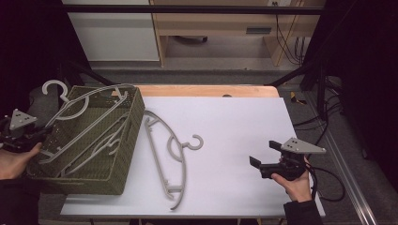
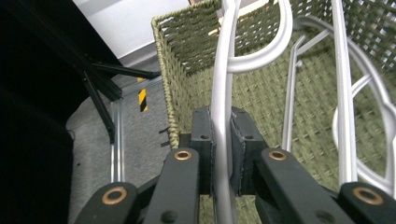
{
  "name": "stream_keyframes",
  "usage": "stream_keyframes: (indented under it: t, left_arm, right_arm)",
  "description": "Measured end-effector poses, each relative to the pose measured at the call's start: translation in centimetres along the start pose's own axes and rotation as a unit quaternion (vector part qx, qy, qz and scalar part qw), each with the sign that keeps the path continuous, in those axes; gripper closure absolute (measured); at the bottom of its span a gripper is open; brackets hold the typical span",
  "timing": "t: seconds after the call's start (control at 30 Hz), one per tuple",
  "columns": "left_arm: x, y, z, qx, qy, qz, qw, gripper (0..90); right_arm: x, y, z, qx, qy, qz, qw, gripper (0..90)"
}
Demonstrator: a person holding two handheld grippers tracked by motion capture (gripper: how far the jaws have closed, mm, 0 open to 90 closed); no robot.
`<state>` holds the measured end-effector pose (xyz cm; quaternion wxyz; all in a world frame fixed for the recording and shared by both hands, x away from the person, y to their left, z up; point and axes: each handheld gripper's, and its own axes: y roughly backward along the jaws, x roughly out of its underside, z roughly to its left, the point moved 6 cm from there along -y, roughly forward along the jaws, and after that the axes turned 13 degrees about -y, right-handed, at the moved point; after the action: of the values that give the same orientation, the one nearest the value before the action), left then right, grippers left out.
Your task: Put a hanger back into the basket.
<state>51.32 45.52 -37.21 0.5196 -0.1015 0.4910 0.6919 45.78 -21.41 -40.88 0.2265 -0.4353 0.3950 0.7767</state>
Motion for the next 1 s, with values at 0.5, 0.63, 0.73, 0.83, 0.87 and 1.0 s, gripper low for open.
stream_keyframes:
  t: [0.5, 0.63, 0.73, 0.83, 0.87, 1.0]
  left_arm:
    - [1.1, -2.2, -2.1, -0.007, -0.041, 0.038, 0.9984, 81.4]
    - [1.5, -2.8, -2.7, -0.006, -0.04, 0.04, 0.9984, 81.4]
    - [1.6, -2.6, -2.9, -0.002, -0.037, 0.031, 0.9989, 81.3]
    - [1.1, -1.9, -3.2, 0.004, -0.044, 0.007, 0.999, 81.1]
    - [1.0, -1.7, -3.3, 0.01, -0.044, 0.004, 0.999, 81.0]
    - [0.4, -0.8, -4.4, 0.051, -0.038, -0.006, 0.998, 80.5]
  right_arm:
    - [0.2, -0.1, 0.0, -0.001, 0.004, 0.006, 1.0, 4.1]
    - [0.2, -0.2, 0.0, 0.0, 0.002, 0.004, 1.0, 4.1]
    - [0.2, -0.3, 0.0, -0.001, 0.005, 0.007, 1.0, 4.1]
    - [0.2, -0.3, 0.0, 0.0, 0.004, 0.006, 1.0, 4.1]
    - [0.2, -0.3, 0.0, 0.0, 0.003, 0.006, 1.0, 4.1]
    - [0.2, -0.3, 0.0, -0.001, 0.005, 0.007, 1.0, 4.1]
